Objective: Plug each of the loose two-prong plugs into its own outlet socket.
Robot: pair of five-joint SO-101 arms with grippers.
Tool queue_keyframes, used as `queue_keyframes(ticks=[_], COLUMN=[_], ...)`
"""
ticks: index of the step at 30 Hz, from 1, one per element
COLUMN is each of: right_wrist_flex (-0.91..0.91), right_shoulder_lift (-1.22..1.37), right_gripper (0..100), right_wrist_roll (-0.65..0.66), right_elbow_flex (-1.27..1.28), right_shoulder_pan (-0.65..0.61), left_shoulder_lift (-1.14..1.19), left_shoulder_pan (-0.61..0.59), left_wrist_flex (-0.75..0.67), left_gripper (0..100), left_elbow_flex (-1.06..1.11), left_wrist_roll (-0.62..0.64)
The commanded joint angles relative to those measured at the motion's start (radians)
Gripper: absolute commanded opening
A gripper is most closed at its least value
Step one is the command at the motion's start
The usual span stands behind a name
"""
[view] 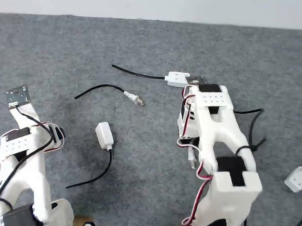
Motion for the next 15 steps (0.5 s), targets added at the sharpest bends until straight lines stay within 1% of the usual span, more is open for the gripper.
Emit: queue_keyframes(ticks=[1,10,13,15], right_wrist_flex=[-0.012,-0.07,-0.097,-0.11], right_shoulder_lift=[-0.102,-0.108,-0.108,-0.108], right_gripper=[7.3,6.5,1.5,1.4], right_wrist_roll=[0.008,0.003,0.003,0.003], right_elbow_flex=[0.028,0.094,0.124,0.137], right_shoulder_pan=[0.004,0.021,0.016,0.007], left_shoulder_lift=[-0.015,-0.015,-0.015,-0.015], left_shoulder_pan=[0.008,0.008,0.008,0.008], left_wrist_flex=[0.005,0.005,0.005,0.005], left_gripper=[23,23,23,23], left_elbow_flex=[-0.044,-0.044,-0.044,-0.044], left_wrist_roll=[-0.011,-0.011,-0.011,-0.011])
